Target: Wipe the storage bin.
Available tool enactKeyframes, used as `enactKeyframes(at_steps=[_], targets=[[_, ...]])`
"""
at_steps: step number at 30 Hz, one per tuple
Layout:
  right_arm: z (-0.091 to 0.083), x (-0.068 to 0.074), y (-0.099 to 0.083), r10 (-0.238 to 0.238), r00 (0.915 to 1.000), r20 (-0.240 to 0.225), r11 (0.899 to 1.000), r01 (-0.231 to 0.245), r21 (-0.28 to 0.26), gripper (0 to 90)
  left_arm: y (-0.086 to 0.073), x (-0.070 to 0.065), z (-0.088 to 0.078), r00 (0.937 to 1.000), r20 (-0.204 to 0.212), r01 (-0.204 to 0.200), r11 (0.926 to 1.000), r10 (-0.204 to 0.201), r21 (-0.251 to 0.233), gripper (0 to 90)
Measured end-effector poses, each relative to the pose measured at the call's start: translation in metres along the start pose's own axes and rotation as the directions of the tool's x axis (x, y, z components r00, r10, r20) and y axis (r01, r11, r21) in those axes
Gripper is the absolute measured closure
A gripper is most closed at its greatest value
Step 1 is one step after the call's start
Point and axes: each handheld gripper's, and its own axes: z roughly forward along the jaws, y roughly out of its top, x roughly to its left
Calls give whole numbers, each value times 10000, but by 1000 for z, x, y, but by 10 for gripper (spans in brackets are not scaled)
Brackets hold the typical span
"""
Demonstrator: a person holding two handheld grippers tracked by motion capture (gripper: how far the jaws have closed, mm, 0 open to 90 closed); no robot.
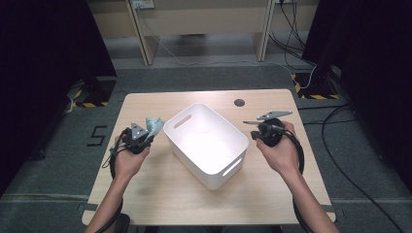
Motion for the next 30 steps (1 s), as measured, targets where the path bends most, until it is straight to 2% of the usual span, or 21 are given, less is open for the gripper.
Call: enactKeyframes(at_steps=[1,4,5,7,9,12,14,15,17,18,19,20,23,29,30], targets=[[2,0,-13,97,9998,-175,9994,-91,346,900,4,5,8,9995,-247,-170,9998,172,101,783],[5,5,-22,116,9990,-427,9979,-88,641,900,7,7,13,9998,-161,-125,9998,127,123,785],[9,11,-27,78,9968,-801,9969,-15,791,900,11,5,16,9997,-59,-250,9995,251,203,786],[10,14,-28,31,9955,-943,9967,45,805,900,12,3,17,9997,51,-260,9996,259,144,786],[14,21,-24,-127,9955,-943,9968,201,775,900,17,-2,16,9974,396,-597,9982,595,41,787],[16,20,-21,110,9930,-1172,9977,-31,672,900,18,-3,16,9959,557,-713,9975,713,-15,786],[20,23,-16,46,9933,-1154,9980,26,626,900,18,-2,17,9918,737,-1032,9944,1045,-212,786],[20,23,-16,46,9933,-1154,9980,26,626,900,17,-2,17,9926,706,-985,9951,988,-77,786],[21,30,-16,-143,9896,-1434,9964,261,812,900,17,2,17,9925,666,-1016,9948,1021,-103,787],[21,30,-16,-143,9896,-1434,9964,261,812,900,17,2,17,9925,666,-1016,9948,1021,-103,787],[20,37,-19,-314,9872,-1562,9955,449,834,900,16,3,17,9917,683,-1079,9941,1086,-143,787],[20,37,-19,-314,9872,-1562,9955,449,834,900,16,3,17,9917,683,-1079,9941,1086,-143,787],[22,38,-20,-274,9864,-1621,9961,405,779,900,16,3,17,9879,1094,-1071,9938,1099,-307,788],[32,32,-8,-82,9893,-1456,9978,178,643,900,17,4,16,9868,884,-1334,9905,1359,-343,798],[38,28,0,-86,9927,-1202,9980,159,604,900,18,5,15,9845,911,-1484,9886,1501,-246,799]])
